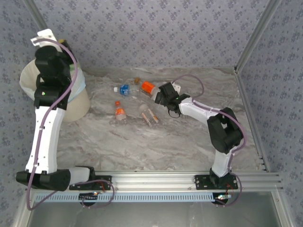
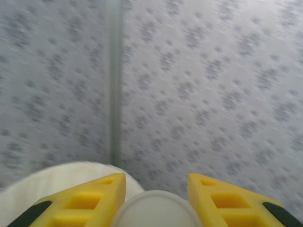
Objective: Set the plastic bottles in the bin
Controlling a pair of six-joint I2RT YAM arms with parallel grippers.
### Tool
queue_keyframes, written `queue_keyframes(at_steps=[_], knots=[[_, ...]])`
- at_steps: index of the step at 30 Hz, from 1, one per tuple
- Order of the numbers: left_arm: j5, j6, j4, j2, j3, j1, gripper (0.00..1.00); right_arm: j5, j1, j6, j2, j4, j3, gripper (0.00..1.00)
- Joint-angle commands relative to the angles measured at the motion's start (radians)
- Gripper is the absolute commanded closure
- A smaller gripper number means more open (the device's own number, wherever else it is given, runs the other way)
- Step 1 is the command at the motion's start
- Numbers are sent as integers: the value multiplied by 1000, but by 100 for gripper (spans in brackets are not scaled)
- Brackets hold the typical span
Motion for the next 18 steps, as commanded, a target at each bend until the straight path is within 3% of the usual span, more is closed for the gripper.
queue_keyframes(at_steps=[1, 7, 9, 11, 13, 15, 18], knots=[[-84, 35, -21, 60, 46, 86, 100, 51, 1, 74, 68, -70, 64, 8], [2, -89, -87, 127, 38, 217, 99, 173, 15, 141, 118, -122, 72, 13], [26, -107, -111, 146, 34, 231, 92, 180, 15, 145, 124, -111, 63, 15], [36, -118, -143, 162, 34, 232, 76, 178, 12, 144, 138, -101, 61, 16], [54, -137, -162, 170, 27, 232, 37, 168, 4, 139, 154, -87, 65, 18], [84, -161, -181, 177, 25, 231, 14, 161, -5, 137, 167, -77, 69, 20], [137, -190, -199, 176, 21, 230, 3, 158, -13, 138, 186, -62, 74, 22]])
